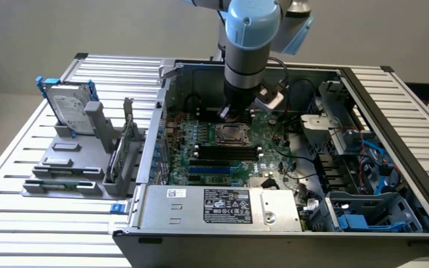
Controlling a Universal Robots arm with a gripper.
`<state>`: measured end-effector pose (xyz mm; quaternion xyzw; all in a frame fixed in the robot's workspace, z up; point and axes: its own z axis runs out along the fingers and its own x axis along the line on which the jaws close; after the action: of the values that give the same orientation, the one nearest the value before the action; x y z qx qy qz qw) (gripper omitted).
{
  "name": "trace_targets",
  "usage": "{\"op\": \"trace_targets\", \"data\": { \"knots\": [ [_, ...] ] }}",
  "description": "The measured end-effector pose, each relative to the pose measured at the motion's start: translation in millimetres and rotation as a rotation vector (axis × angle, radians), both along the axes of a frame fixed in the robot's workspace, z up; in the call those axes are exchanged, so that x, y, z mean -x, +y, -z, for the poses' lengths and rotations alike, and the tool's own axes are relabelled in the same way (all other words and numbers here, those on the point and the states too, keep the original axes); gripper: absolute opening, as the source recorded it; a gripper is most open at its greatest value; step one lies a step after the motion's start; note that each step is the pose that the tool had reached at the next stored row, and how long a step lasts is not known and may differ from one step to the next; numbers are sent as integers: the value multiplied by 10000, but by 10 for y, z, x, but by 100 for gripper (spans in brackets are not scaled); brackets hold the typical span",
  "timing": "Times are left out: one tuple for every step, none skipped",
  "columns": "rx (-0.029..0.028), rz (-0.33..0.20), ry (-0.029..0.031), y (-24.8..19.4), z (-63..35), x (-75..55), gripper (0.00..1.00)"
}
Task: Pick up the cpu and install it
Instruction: 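Install the first cpu locking lever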
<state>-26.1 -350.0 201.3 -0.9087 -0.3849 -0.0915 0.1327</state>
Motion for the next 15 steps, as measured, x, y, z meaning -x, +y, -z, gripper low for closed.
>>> {"op": "trace_targets", "data": {
  "knots": [
    [-2,0,18,-14,-3,1,11],
    [-1,0,38,-29,-6,3,11],
    [-1,0,53,-44,-10,5,11],
    [0,1,60,-57,-18,9,11],
    [0,1,63,-67,-26,14,11],
    [1,1,66,-78,-35,20,11],
    [0,1,67,-87,-45,26,11],
    [1,0,70,-97,-56,31,11],
    [2,0,72,-108,-68,35,11],
    [-1,1,74,-121,-79,40,11],
    [-1,0,79,-136,-88,44,11],
    [0,-1,85,-152,-93,49,11],
    [0,0,91,-169,-97,55,11],
    [1,0,97,-185,-102,61,11],
    [1,1,103,-202,-106,67,11]
  ]
}}
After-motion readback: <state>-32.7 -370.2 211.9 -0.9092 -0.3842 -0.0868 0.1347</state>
